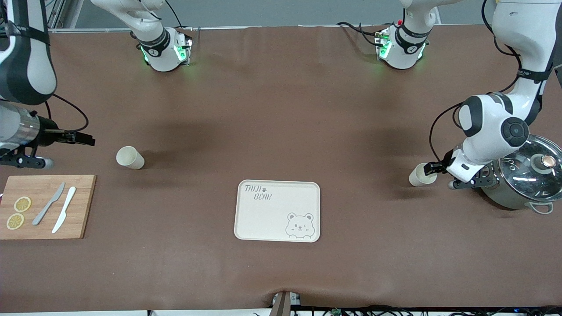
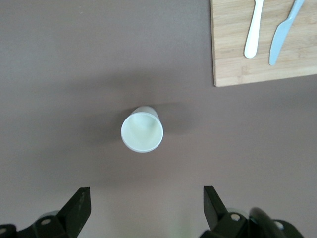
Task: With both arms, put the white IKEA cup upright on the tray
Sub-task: 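Grasp the cup with the left gripper while the right gripper reaches the other cup, then carry the cup onto the tray with the left gripper while the right gripper grasps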
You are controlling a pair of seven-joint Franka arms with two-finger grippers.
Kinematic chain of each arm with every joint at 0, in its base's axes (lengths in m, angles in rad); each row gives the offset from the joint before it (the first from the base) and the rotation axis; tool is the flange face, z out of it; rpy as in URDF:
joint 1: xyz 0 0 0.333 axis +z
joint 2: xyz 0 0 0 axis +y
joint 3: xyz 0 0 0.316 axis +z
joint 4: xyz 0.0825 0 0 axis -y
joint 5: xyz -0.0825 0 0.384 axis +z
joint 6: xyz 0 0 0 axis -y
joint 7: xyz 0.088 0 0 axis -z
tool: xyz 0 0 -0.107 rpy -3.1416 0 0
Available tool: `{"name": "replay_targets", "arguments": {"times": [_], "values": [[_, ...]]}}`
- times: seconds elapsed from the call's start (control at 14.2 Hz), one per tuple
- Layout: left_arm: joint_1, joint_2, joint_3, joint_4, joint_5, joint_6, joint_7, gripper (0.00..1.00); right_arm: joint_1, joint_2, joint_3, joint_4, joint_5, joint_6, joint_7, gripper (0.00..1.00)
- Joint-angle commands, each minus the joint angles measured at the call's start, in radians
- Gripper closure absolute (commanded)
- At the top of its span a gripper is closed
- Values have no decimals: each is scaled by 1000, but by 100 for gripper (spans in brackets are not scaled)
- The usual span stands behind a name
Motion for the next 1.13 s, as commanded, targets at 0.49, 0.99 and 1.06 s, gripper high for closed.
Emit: {"name": "replay_targets", "arguments": {"times": [0.49, 0.99, 1.06], "values": [[-6, 30, -17, 23, -17, 37, -19, 100, -31, -38, 8, -400, -1, 512, 3, 0], [-182, 125, -17, 218, -38, -3, -284, 100, -41, 26, 10, -473, -1, 691, -7, 0], [-211, 156, -17, 275, -38, -35, -322, 100, -41, 34, 10, -473, -1, 694, -7, 0]]}}
